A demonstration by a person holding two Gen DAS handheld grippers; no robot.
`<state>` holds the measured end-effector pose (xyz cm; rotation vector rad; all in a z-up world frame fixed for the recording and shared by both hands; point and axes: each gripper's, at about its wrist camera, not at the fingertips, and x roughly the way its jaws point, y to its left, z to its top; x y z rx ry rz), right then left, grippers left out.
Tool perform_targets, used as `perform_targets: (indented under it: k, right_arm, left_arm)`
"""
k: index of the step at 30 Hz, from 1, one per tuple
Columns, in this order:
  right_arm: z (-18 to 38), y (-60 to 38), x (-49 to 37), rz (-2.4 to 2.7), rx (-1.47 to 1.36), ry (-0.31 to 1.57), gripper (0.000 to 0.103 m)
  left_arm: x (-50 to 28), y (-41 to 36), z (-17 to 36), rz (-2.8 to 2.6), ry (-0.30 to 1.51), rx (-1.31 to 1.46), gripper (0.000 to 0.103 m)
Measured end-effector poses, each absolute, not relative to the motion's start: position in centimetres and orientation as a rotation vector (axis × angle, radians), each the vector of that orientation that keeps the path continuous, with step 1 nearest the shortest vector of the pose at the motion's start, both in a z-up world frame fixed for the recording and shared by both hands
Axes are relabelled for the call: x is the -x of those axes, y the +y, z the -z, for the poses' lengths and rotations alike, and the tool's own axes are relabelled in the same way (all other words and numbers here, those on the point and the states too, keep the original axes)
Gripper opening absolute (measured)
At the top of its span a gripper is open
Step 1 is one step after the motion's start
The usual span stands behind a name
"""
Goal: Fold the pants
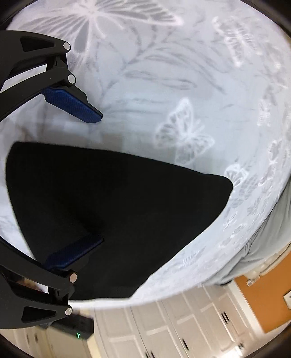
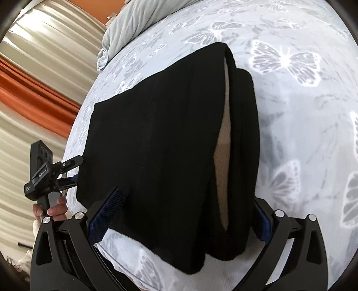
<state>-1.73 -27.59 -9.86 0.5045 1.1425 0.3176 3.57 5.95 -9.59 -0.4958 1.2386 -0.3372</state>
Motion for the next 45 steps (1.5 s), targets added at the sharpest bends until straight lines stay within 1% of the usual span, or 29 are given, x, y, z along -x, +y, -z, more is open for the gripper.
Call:
perform_targets:
  k: [2,10,14,18,23,24,25,26,27,28,29,31,32,34,36,37,38,39,40,41,42,43,45]
  right_arm:
    - [10.0,-27.7,1.5,-0.314,-0.522,1.141,0.098]
    - [10.6,-28.9,0.4,-0.321,-0.671,1.093,0.098]
    - [10.9,-28.8,-0.2,-0.328,-0.658,1.043,0.098]
    - [10.9,-28.5,-0.6,-0.298,-0.666,1.003,0.098]
    - [10.9,-28.2,-0.6,-0.264,-0.683,0.989,0.098]
    - [10.8,-28.2,-0.4,-0.248,-0.674,0.987,0.095]
    - [10.7,-28.0,-0.2,-0.222,-0.654,0.986,0.089]
    - [10.6,-28.1,-0.1,-0.205,-0.643,0.988,0.073]
    - [10.6,-28.3,0.2,-0.207,-0.659,0.988,0.057]
    - [10.4,-28.6,0.4,-0.221,-0.689,0.984,0.050]
    - [10.0,-28.6,0.6,-0.243,-0.699,0.987,0.041]
    - [8.9,-28.1,1.1,-0.271,-0.689,0.974,0.038]
    - [8.0,-27.9,1.4,-0.297,-0.684,0.969,0.038]
    - [6.5,-27.5,2.4,-0.335,-0.663,0.966,0.037]
    - [6.3,-27.8,3.5,-0.345,-0.674,0.994,0.038]
    - [7.2,-28.1,3.8,-0.330,-0.695,1.028,0.038]
    - [8.1,-28.5,3.8,-0.312,-0.704,1.057,0.040]
    - [9.8,-28.7,3.6,-0.267,-0.722,1.108,0.045]
    - [11.1,-28.9,3.4,-0.247,-0.765,1.126,0.052]
    - [11.8,-29.1,3.2,-0.257,-0.813,1.120,0.055]
    - [11.7,-28.9,2.8,-0.267,-0.806,1.123,0.057]
    - [11.5,-28.8,2.6,-0.269,-0.784,1.127,0.058]
    - [11.6,-28.3,2.3,-0.259,-0.785,1.121,0.061]
  left_arm:
    - [-3.3,6.0,9.6,0.371,1.235,0.491,0.097]
    - [-3.0,1.6,9.8,0.485,1.226,0.441,0.097]
    - [-3.7,0.2,9.9,0.485,1.222,0.429,0.097]
    - [-3.9,-1.5,9.9,0.446,1.192,0.347,0.097]
    - [-3.7,-2.9,9.5,0.368,1.162,0.299,0.097]
    - [-3.8,-2.8,9.5,0.361,1.160,0.302,0.097]
    - [-3.7,-2.7,9.5,0.355,1.159,0.306,0.097]
    - [-3.7,-2.8,9.4,0.349,1.158,0.305,0.096]
    - [-3.5,-2.7,9.2,0.341,1.154,0.304,0.091]
    - [-3.6,-2.4,9.2,0.340,1.152,0.306,0.082]
    - [-3.4,-2.2,8.8,0.347,1.148,0.313,0.076]
    - [-3.0,-1.7,8.1,0.361,1.145,0.320,0.048]
    - [-2.9,-1.6,7.7,0.367,1.147,0.321,0.045]
    - [-2.5,-1.2,6.4,0.401,1.159,0.349,0.041]
    - [-1.3,-0.4,5.4,0.449,1.176,0.382,0.041]
    - [-0.8,-0.2,5.1,0.464,1.186,0.384,0.041]
    - [-0.2,-0.2,5.1,0.474,1.197,0.367,0.042]
    - [0.1,-0.3,5.5,0.471,1.206,0.351,0.043]
    - [0.2,-0.7,6.3,0.459,1.227,0.322,0.046]
    - [0.3,-1.3,7.7,0.430,1.257,0.272,0.049]
    - [0.2,-1.5,8.3,0.409,1.263,0.256,0.060]
    - [0.2,-1.5,8.8,0.383,1.248,0.258,0.068]
    - [0.1,-1.8,8.8,0.359,1.236,0.258,0.072]
